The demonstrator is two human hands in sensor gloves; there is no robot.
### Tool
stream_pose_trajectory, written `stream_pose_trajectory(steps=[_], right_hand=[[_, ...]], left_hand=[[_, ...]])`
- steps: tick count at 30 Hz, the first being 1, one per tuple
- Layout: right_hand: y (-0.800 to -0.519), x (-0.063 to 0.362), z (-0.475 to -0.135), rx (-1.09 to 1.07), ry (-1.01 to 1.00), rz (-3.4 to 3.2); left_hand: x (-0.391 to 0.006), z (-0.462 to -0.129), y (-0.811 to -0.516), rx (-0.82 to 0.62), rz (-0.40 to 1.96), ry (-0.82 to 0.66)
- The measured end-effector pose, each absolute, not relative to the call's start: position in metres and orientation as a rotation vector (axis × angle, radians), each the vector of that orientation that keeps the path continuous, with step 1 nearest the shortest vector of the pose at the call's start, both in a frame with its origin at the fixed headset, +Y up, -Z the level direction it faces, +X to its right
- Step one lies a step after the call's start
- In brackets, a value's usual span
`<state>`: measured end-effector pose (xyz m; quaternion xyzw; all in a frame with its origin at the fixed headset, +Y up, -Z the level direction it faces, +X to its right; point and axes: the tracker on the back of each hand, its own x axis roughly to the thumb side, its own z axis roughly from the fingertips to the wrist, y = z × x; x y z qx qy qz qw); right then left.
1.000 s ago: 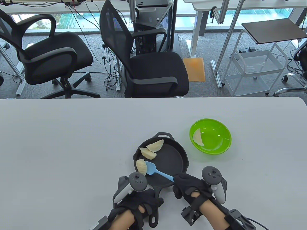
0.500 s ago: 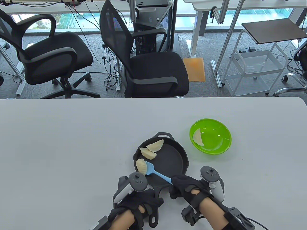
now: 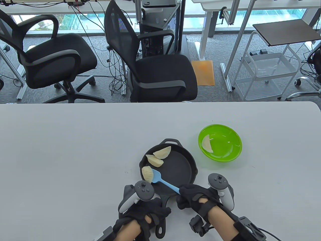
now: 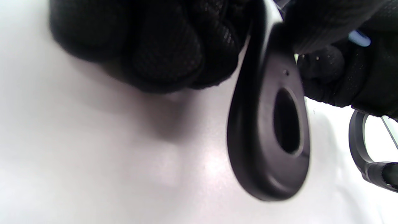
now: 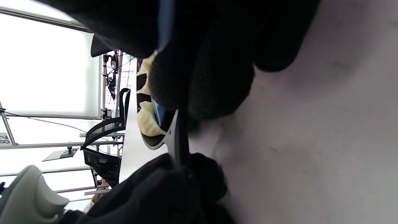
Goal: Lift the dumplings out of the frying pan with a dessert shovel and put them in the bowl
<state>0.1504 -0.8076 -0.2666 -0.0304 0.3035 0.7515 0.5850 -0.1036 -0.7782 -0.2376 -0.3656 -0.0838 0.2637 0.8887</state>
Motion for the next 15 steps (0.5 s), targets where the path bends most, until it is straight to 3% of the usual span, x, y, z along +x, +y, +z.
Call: stream_pose_trajectory(steps=[15], right_hand=[[-0.8030, 0.1494, -0.2666, -0.057, 0.738, 1.748]], left_hand=[[-0.1034, -0.2377, -0.7784, -0.752, 0.545, -0.173]])
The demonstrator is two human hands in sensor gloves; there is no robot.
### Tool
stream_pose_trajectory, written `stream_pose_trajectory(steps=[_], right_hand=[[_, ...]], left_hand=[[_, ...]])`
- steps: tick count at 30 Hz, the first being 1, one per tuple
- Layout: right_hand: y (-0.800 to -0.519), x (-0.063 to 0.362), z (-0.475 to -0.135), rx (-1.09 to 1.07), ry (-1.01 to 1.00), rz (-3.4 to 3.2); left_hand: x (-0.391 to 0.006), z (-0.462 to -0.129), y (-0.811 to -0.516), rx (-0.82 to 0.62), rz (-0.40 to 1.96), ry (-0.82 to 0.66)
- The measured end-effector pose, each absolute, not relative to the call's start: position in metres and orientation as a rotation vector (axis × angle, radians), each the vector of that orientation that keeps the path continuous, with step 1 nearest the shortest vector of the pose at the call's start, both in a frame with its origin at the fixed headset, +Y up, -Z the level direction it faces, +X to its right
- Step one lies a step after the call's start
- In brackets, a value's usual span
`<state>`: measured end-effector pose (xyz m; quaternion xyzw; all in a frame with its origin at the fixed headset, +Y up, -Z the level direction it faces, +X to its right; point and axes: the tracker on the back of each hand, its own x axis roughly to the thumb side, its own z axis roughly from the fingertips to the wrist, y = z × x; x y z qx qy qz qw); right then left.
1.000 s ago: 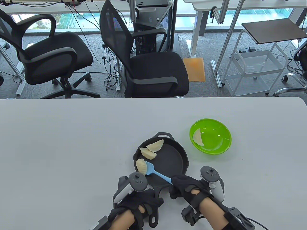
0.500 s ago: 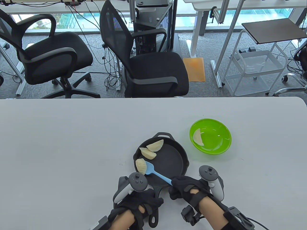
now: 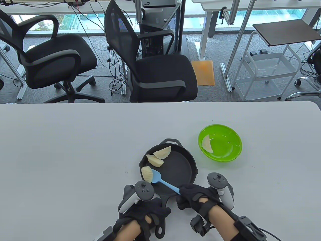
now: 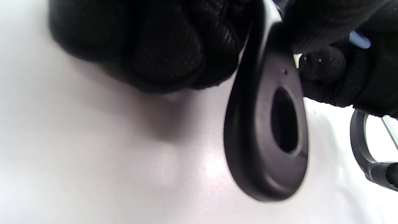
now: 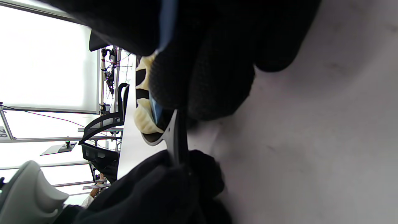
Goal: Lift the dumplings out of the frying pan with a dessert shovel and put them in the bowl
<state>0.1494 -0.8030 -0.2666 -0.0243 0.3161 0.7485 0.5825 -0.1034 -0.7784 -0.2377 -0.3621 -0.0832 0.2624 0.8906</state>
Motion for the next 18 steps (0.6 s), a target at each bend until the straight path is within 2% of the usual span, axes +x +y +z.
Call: stream_pose_trajectory(steps=[18], right_hand=[[-0.8099, 0.1547, -0.2656, -0.092, 0.783, 1.586]], left_hand=[[-0.1033, -0.2376, -0.7795, -0.757, 0.550, -0.176]])
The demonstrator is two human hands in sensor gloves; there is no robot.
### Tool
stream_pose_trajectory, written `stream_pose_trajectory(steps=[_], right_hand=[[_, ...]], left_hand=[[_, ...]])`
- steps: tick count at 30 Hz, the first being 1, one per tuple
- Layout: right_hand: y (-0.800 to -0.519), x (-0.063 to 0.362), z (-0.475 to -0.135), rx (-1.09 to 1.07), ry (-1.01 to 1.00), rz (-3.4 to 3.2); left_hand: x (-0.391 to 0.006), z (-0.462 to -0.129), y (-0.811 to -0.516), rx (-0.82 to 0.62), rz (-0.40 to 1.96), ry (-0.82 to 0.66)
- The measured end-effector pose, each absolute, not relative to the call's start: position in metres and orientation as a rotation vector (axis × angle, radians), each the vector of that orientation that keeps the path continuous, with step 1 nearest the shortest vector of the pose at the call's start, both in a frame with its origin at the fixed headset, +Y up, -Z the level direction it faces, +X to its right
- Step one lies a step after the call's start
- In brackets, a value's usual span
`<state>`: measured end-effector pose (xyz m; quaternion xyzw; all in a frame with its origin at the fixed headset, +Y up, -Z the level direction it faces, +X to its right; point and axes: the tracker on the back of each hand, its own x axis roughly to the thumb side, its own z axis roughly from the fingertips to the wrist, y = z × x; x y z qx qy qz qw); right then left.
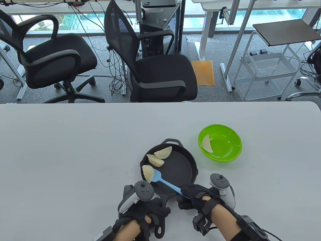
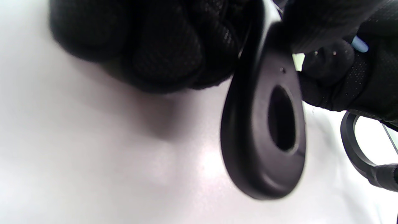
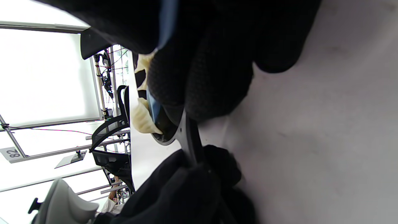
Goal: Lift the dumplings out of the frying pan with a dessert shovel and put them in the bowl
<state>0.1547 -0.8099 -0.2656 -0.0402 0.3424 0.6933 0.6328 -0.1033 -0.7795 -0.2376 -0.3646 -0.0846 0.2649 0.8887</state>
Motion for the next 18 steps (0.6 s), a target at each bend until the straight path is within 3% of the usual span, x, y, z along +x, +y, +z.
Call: stream_pose_trajectory(steps=[18], right_hand=[[-0.796, 0.164, -0.264, -0.058, 0.713, 1.463]], left_hand=[[-0.104, -0.238, -0.780, -0.762, 0.554, -0.177]])
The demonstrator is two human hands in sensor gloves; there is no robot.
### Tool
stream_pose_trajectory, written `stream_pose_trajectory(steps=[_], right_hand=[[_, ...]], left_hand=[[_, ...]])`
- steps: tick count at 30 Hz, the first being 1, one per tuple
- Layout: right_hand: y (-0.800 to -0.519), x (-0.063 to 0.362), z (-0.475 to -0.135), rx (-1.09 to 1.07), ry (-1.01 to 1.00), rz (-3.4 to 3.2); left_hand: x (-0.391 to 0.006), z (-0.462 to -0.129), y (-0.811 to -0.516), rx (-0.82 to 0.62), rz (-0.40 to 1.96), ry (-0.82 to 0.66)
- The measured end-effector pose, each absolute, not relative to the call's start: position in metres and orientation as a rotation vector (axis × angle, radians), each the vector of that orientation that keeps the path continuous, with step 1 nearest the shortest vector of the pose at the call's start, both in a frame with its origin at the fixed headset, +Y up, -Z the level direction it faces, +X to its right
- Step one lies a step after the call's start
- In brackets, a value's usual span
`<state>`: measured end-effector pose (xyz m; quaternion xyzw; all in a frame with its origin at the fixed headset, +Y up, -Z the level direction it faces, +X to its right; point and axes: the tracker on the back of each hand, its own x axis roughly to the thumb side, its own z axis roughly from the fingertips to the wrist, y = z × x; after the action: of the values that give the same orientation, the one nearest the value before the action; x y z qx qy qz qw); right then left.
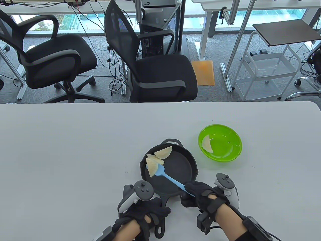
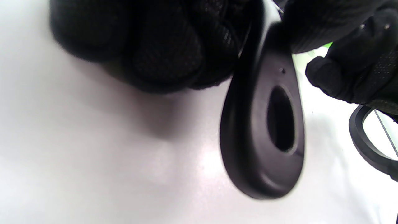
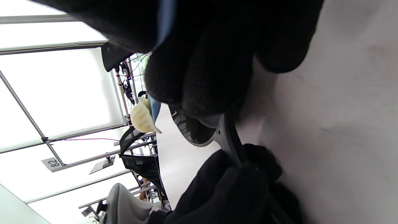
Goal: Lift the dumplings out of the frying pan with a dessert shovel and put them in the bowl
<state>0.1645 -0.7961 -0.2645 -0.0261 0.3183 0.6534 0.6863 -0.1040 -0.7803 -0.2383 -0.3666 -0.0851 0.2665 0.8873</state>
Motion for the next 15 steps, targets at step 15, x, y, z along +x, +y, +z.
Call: stream_pose_trajectory(steps=[15], right_hand=[[-0.784, 0.175, -0.264, -0.054, 0.585, 1.376]], left_hand=[[-0.104, -0.238, -0.780, -0.762, 0.554, -0.177]])
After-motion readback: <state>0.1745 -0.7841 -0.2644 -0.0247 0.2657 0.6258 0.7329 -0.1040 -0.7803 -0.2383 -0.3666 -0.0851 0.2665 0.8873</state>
